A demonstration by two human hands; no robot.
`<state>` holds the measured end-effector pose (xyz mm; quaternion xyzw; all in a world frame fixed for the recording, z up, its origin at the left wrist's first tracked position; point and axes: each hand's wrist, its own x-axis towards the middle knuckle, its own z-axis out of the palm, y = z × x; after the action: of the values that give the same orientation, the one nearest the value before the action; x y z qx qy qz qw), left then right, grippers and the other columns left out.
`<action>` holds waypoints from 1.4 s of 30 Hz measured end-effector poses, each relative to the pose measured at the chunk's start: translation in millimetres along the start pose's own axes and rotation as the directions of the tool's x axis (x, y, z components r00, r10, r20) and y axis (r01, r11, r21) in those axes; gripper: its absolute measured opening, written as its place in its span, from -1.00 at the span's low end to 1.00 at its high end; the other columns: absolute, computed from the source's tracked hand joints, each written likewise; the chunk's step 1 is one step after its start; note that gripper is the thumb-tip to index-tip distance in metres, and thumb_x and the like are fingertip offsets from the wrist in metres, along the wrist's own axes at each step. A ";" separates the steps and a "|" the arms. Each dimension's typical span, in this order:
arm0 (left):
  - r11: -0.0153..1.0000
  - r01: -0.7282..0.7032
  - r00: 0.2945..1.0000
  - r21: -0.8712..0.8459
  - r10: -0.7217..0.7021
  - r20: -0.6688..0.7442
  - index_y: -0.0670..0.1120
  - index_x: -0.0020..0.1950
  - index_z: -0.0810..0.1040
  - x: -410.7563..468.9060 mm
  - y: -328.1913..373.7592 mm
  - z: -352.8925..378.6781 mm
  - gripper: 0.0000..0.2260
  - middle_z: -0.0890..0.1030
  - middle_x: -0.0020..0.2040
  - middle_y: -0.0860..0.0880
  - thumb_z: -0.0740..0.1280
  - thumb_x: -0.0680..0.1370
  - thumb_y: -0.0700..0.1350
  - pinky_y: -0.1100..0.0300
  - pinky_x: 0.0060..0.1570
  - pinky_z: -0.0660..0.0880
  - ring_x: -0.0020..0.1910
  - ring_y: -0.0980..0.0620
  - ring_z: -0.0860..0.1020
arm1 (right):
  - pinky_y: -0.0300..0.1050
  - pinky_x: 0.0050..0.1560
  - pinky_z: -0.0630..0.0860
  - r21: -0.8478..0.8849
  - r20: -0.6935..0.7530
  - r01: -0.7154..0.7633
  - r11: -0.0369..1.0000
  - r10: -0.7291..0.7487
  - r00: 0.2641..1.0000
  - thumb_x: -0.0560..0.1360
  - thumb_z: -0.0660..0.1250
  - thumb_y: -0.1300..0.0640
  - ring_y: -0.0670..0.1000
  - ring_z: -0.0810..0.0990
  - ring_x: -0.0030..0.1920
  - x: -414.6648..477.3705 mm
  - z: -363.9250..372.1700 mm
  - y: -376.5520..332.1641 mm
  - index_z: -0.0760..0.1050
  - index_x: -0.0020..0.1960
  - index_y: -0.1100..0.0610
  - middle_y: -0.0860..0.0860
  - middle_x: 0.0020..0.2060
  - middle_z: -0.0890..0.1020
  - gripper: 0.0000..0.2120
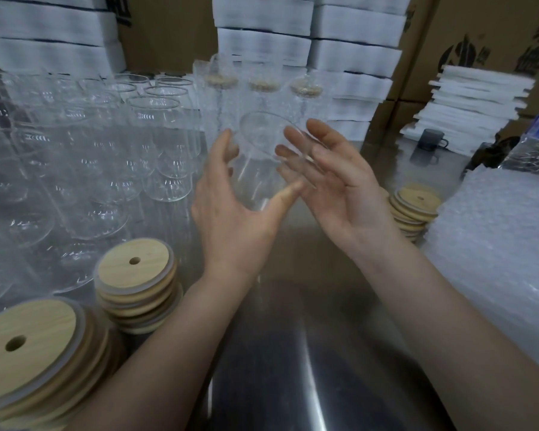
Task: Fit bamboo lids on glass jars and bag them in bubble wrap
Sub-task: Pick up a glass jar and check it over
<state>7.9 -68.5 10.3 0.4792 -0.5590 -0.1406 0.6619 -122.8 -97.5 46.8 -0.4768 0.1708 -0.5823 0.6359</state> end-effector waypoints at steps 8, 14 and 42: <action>0.695 0.491 0.836 -0.525 -0.546 0.059 0.08 0.28 0.32 15.3 7.3 -4.6 -0.54 0.60 0.16 -0.02 0.18 0.54 0.34 0.01 -0.01 0.58 0.04 0.01 0.65 | -0.03 0.37 0.45 -0.707 0.215 0.139 0.693 0.023 0.976 0.42 0.49 0.29 -0.01 0.44 0.40 -12.5 7.1 5.2 0.41 0.35 0.05 -0.01 0.40 0.44 -0.44; 0.419 0.577 0.723 -0.701 -0.661 0.200 0.03 0.38 0.44 19.8 11.7 -8.9 -0.37 0.69 0.05 -0.10 0.13 0.51 0.43 -0.17 -0.07 0.63 -0.08 -0.09 0.71 | -0.02 0.43 0.36 -0.820 0.293 0.198 0.537 0.098 0.951 0.27 0.63 0.16 -0.10 0.30 0.49 -17.1 10.7 10.5 0.23 0.27 -0.20 -0.16 0.48 0.24 -0.22; 0.416 0.672 0.729 -0.612 -0.515 0.451 0.03 0.40 0.21 8.9 8.1 1.7 -0.23 0.56 0.18 -0.23 0.50 0.33 0.22 -0.07 0.10 0.55 -0.03 -0.08 0.66 | -0.22 -0.53 0.41 -0.639 -0.129 0.144 0.756 -0.290 0.948 0.64 0.08 -0.07 -0.08 0.52 -0.46 -9.8 14.0 34.3 0.52 0.04 -0.14 -0.04 -0.05 0.66 -0.77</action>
<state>6.5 -71.7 22.0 0.3157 -0.3039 -0.6266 0.6445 -94.7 -87.5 22.7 -0.6086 0.3656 -0.6124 0.3478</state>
